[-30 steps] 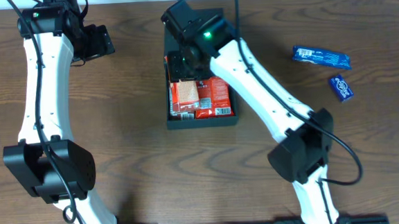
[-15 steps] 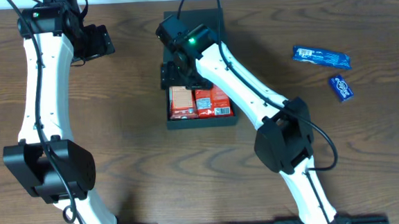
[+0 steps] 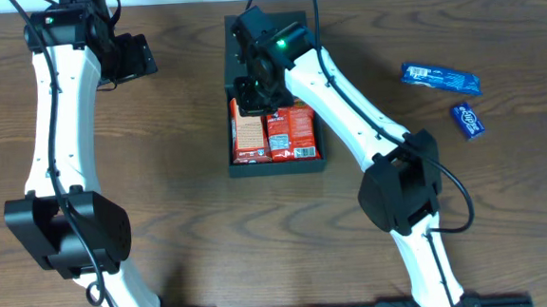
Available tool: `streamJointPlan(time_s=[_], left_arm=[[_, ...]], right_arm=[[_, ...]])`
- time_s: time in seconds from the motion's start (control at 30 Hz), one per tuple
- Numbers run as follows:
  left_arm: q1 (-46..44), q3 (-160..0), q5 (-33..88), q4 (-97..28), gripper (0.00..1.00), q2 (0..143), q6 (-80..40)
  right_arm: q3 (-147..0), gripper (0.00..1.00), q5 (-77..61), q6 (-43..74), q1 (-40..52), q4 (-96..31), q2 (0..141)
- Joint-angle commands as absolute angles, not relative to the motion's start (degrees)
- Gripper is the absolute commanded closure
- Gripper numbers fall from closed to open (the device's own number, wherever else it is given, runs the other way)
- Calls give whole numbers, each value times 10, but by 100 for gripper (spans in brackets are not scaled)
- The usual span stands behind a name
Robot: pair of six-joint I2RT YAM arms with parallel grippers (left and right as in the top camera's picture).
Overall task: Pack container
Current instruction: 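Carry the orange box into the black box's left side and release, then withdraw right gripper and reach to the long blue snack bar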
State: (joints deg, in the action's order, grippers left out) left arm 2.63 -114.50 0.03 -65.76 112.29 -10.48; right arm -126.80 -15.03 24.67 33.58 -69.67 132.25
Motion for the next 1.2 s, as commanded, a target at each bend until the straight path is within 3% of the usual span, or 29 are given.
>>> streamJointPlan(time_s=[0.0,0.43,0.63,1.17], left_arm=[[30,-1156,1,-660,5,1119,-109],[30,-1156,1,-660,5,1119,-109],[30,-1156,1,-660,5,1119,-109],[30,-1156,0,-659,5,1119,-109]], right_arm=[[-1233,99,-208,198,331,-678,1309],[-1136,99,-243,185,321,-585,1310],[-1149,99,-298,166,294,-594,1309],[-1157,99,-251,126,274,-627,1307]])
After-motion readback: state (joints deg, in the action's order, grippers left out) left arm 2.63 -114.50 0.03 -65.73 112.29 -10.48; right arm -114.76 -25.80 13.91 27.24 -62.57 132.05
